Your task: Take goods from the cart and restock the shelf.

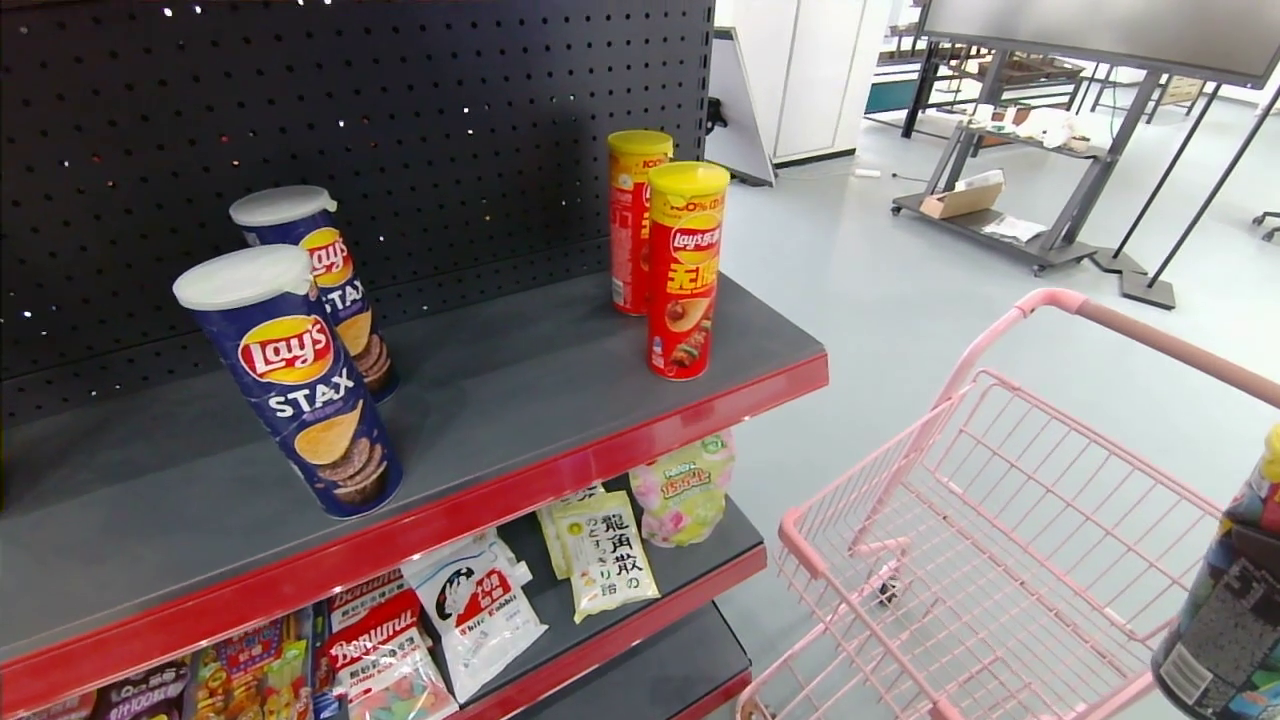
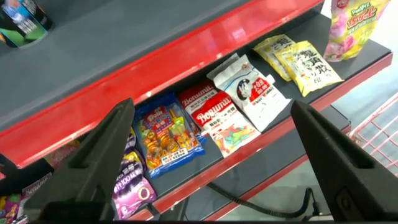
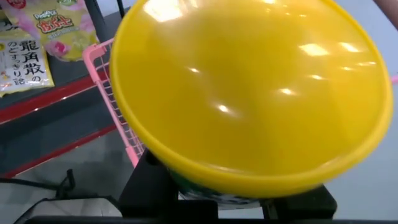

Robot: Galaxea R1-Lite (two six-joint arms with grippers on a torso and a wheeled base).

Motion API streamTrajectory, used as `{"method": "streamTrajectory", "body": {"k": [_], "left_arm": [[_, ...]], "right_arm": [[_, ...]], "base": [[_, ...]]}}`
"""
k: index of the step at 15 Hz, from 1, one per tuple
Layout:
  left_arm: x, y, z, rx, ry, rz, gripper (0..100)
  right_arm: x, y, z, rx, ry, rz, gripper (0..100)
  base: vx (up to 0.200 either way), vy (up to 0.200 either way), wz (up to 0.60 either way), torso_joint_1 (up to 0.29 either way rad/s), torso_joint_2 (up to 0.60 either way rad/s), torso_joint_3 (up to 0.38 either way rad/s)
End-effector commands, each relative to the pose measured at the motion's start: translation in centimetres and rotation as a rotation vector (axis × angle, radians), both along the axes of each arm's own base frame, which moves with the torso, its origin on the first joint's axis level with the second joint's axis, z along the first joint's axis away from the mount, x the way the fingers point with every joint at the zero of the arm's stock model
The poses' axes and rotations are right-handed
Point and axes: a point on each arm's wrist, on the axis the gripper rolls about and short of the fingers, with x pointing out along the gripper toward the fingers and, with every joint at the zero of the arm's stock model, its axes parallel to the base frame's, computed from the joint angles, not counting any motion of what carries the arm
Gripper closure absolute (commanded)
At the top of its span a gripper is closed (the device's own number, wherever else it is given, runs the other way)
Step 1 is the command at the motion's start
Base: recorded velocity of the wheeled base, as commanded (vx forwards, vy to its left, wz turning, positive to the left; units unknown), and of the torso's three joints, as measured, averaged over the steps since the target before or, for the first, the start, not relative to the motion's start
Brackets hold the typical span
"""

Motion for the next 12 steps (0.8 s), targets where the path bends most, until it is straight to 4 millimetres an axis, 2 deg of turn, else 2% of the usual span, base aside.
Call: {"method": "streamTrajectory", "body": {"k": [1, 12], "left_arm": [[0.0, 0.0, 0.0, 0.001, 0.002, 0.0, 0], [0.0, 0.0, 0.0, 0.005, 0.003, 0.001, 0]], "right_arm": [[0.0, 0.0, 0.0, -0.001, -0.001, -0.001, 100], [1.7, 0.3, 0.1, -0.034, -0.01, 0.046, 100]], "base": [[0.0, 0.0, 0.0, 0.149, -0.37, -0.207], [0.0, 0.0, 0.0, 0.158, -0.37, -0.215]]}}
